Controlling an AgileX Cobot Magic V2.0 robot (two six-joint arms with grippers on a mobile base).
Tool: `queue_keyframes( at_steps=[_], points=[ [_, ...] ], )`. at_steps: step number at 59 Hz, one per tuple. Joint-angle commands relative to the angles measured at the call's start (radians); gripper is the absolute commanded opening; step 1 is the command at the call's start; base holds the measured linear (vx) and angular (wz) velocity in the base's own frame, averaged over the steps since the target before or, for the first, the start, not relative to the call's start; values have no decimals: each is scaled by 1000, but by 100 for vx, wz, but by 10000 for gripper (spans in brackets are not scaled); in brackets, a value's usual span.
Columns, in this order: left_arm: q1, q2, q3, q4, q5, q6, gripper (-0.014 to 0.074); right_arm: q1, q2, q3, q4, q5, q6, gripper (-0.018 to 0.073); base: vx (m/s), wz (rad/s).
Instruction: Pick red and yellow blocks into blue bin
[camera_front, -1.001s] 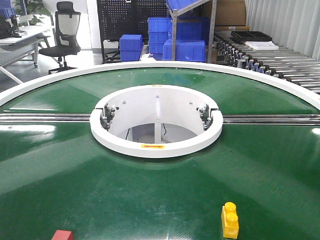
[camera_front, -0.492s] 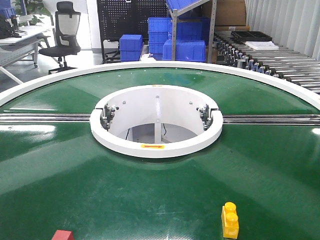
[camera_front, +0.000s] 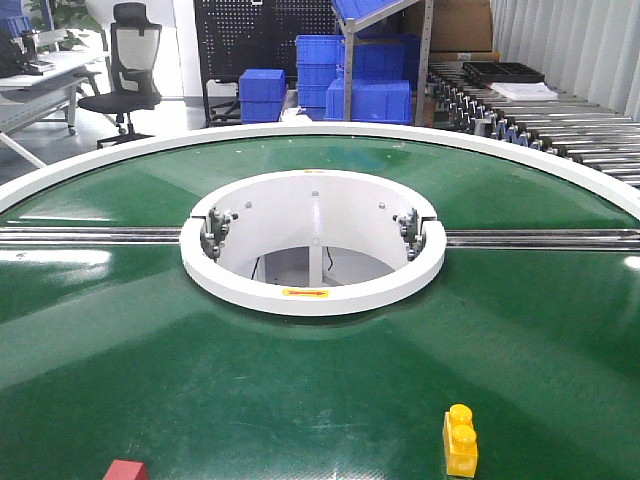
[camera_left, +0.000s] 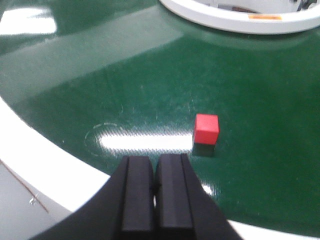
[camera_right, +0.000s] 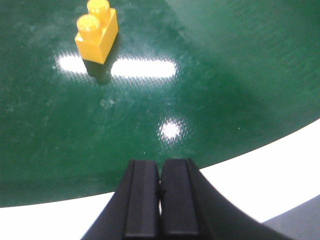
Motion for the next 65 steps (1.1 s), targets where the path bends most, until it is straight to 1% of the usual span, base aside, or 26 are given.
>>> queue_keyframes(
  at_steps=[1, 4, 8, 12, 17, 21, 27, 31, 35, 38, 42, 45, 49, 57, 60, 65],
  points=[
    [-1, 26, -31, -12, -67, -13, 294, 1, 23, -34, 1, -60, -10, 272, 0, 0],
    [-2, 27, -31, -12, -68, -13, 375, 1, 36, -34, 12, -60, -10, 374, 0, 0],
    [-6, 27, -31, -13, -66, -13, 472, 1, 58, -39, 21, -58, -10, 480, 0, 0],
    [-21, 27, -31, -13, -65, -13, 536, 1, 90, -59, 42, -48, -28, 575, 0, 0],
    [-44, 27, -31, -13, -66, -13, 584, 1, 136, -100, 69, -15, -84, 650, 0, 0],
    [-63, 27, -31, -12, -67, -13, 594, 1, 186, -149, 108, 13, -145, 675, 0, 0],
    [-89, 27, -31, -12, -68, -12, 592, 1, 272, -227, 174, 39, -211, 671, 0, 0],
    [-101, 27, -31, -10, -68, -12, 592, 3, 330, -276, 201, 63, -250, 662, 0, 0],
    [-110, 27, -31, 0, -68, -12, 592, 36, 398, -330, 200, 101, -290, 650, 0, 0],
    [-115, 27, -31, 0, -68, -12, 592, 70, 439, -358, 181, 113, -290, 644, 0, 0],
    [-122, 27, -31, 0, -68, -12, 592, 119, 504, -404, 132, 106, -233, 638, 0, 0],
    [-126, 27, -31, 0, -68, -12, 592, 150, 549, -438, 88, 97, -151, 636, 0, 0],
    [-125, 27, -31, 0, -68, -12, 592, 174, 613, -495, 29, 96, -36, 633, 0, 0],
    [-125, 27, -31, -5, -67, -12, 592, 181, 748, -617, -20, 97, 174, 628, 0, 0],
    [-125, 27, -31, -5, -67, -12, 592, 181, 803, -665, -36, 98, 235, 627, 0, 0],
    [-125, 27, -31, -6, -67, -12, 592, 181, 876, -728, -58, 98, 293, 624, 0, 0]
  ],
)
